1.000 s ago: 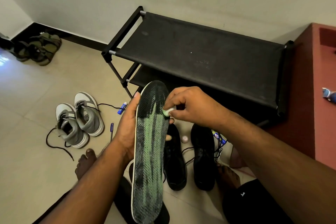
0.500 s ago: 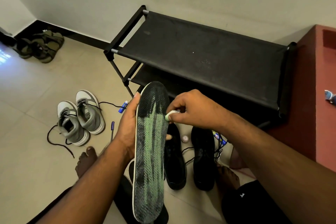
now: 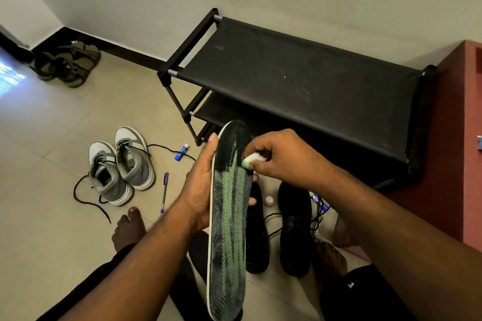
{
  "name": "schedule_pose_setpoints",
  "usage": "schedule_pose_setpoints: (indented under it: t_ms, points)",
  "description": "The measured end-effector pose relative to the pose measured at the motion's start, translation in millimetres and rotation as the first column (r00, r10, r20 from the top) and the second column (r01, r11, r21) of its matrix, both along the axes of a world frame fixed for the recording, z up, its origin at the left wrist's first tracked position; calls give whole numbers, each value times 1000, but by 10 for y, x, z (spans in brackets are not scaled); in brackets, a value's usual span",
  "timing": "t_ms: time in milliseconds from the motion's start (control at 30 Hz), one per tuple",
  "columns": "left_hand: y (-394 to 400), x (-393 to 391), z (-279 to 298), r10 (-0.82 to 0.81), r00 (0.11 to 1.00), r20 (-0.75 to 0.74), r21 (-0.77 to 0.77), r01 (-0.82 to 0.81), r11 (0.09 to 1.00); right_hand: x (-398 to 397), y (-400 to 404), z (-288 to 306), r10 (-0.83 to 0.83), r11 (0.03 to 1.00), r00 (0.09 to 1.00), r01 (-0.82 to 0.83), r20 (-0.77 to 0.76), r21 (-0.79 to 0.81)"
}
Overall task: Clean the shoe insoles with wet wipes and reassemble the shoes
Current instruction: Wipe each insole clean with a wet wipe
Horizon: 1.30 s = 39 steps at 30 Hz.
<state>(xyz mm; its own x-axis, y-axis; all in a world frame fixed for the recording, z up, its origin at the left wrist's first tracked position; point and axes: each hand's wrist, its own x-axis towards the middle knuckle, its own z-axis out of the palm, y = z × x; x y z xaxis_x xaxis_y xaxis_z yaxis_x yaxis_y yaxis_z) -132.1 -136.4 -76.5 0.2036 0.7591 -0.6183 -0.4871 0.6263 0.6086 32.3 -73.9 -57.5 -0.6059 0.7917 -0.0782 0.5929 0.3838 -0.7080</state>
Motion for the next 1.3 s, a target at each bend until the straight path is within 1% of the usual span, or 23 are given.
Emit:
schedule_pose_setpoints:
  t_ms: [100,167,233,333,400,433,533,600,667,767,800,867,933,1000,1067,1200,1233,1300]
  points:
    - [-22,53,10,-34,999,-41,-9,33,999,25,34,-5,-168,974,985,173,-42,144]
    - [-29,66,12,-32,998,-51,-1,32,999,32,44,6,-189,964,980,198,-65,176]
    - [-24,50,20,-30,998,-50,25,31,999,16,20,26,-122,978,992,125,-25,170]
    - [-17,13,56,-38,999,-28,31,39,999,-35,-39,73,48,998,997,-51,62,48]
    - [-23,3,60,-37,999,-16,25,38,999,-48,-45,87,67,998,996,-67,62,4]
    - [-24,8,56,-36,999,-16,27,36,999,-43,-36,79,31,999,998,-32,49,18]
    - [-28,45,73,-27,999,-30,9,27,1000,4,19,49,-150,981,989,150,-15,122]
    - [-22,58,88,-24,999,-39,1,25,1000,32,45,52,-199,973,978,204,-55,109]
    - [-12,46,107,-15,999,-41,21,16,1000,26,30,67,-128,990,991,130,-35,51]
    - [10,-8,115,-2,1000,-24,35,2,999,-36,-41,65,66,998,997,-65,45,-20]
    - [10,-22,114,0,1000,-24,32,0,999,-51,-59,52,87,996,995,-86,56,-22]
    - [0,-24,105,-5,1000,-22,29,6,1000,-59,-66,15,20,998,999,-22,46,54]
    - [-17,8,99,-19,1000,-24,27,20,999,-37,-34,-1,-126,977,992,124,-3,174]
    - [-28,49,120,-36,999,-21,27,36,999,-13,3,-5,-205,953,977,212,-53,218]
    - [-12,42,128,-42,999,-17,32,42,999,-13,3,-19,-176,958,983,182,-44,221]
    - [33,-48,114,-16,1000,15,40,15,999,-133,-139,-66,19,986,1000,-22,20,166]
    - [37,-63,102,-16,1000,23,46,15,999,-158,-165,-76,37,985,999,-42,33,166]
    - [25,-56,101,-25,999,23,50,24,998,-169,-171,-97,0,979,998,-11,55,203]
